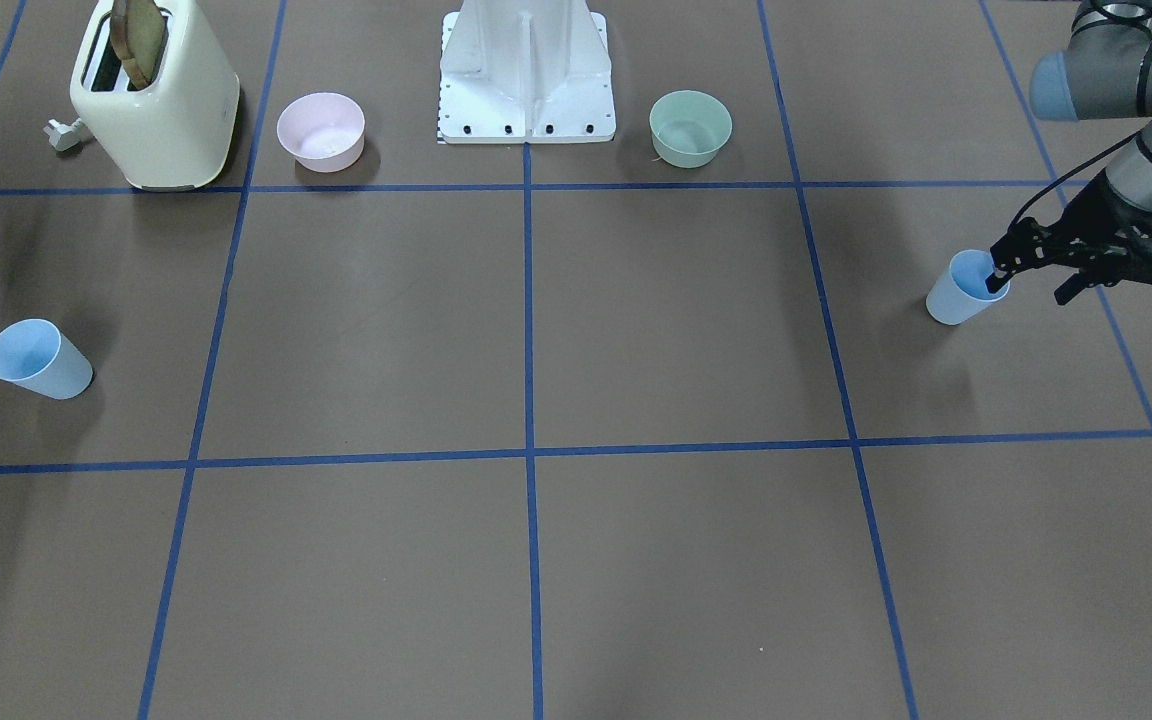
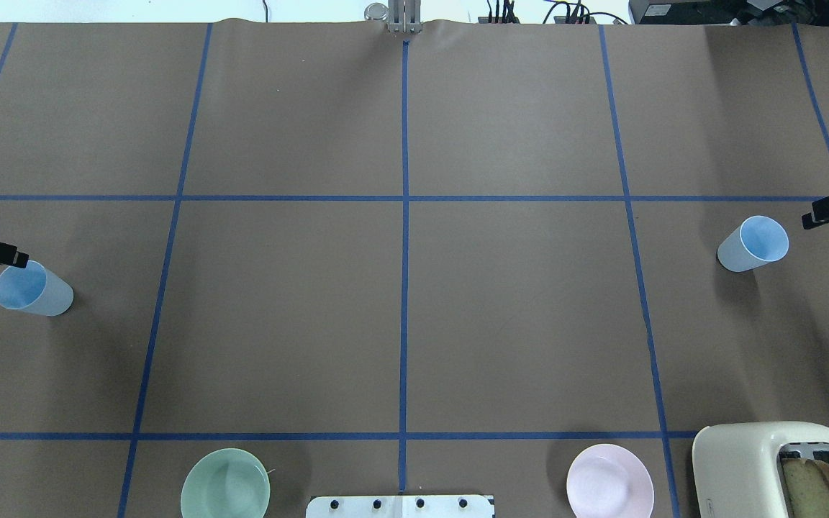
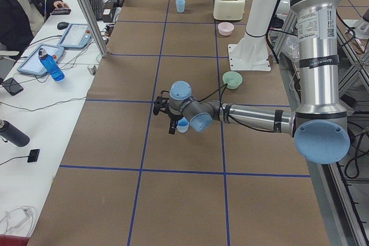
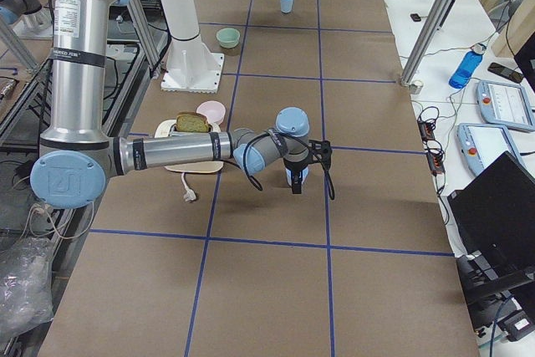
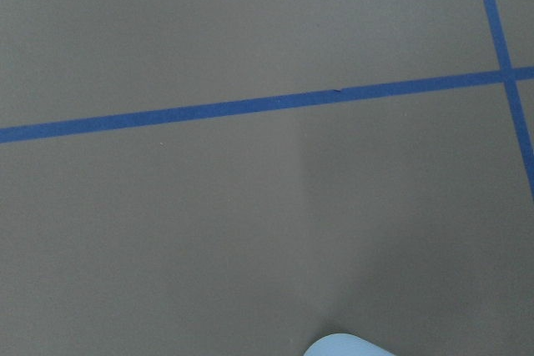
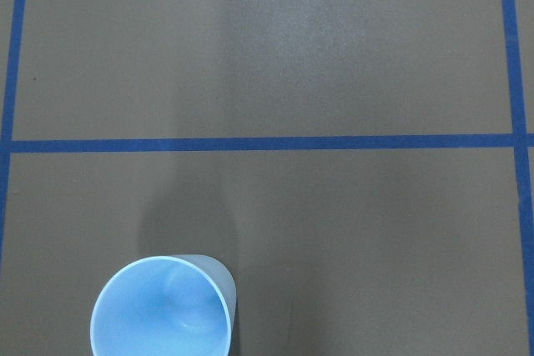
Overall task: Stack blue cups with both arms
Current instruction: 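Close the left gripper on its light-blue cup while the right grasps the other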
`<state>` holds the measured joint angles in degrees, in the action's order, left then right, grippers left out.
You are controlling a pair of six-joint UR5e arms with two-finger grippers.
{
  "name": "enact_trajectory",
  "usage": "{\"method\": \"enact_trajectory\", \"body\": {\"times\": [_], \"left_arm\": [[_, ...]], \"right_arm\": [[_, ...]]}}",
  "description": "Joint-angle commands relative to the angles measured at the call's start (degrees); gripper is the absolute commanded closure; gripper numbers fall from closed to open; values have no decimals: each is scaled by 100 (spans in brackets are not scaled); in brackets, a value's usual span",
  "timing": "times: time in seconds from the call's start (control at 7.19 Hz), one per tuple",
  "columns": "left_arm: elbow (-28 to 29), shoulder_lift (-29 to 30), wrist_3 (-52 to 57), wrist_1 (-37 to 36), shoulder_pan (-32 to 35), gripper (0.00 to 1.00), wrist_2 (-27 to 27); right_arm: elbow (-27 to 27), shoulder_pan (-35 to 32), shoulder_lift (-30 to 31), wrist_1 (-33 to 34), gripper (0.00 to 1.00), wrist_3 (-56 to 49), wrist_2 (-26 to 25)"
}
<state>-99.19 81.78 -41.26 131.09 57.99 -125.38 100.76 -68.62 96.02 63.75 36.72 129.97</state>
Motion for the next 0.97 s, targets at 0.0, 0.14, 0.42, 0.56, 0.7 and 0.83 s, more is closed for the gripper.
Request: {"method": "enact_trajectory", "body": {"times": [0.0, 0.14, 0.42, 0.56, 0.7, 0.83], "left_arm": [[-4, -241, -154, 319, -200, 2, 163], [5, -268, -154, 338, -209, 2, 172], [14, -268, -197, 338, -288, 9, 181], [40, -260, -276, 338, -314, 27, 189], [58, -225, -286, 330, -332, 48, 190], [75, -216, -286, 329, -367, 63, 190]], "right_arm": [[-4, 7, -4, -3, 0, 11, 3], [-4, 7, -4, -3, 0, 11, 3], [-13, 7, -4, -3, 0, 2, 3], [-4, 7, -13, -3, 0, 2, 11], [-4, 7, -65, -3, 0, 2, 20], [-13, 7, -83, 6, 0, 2, 29]]}}
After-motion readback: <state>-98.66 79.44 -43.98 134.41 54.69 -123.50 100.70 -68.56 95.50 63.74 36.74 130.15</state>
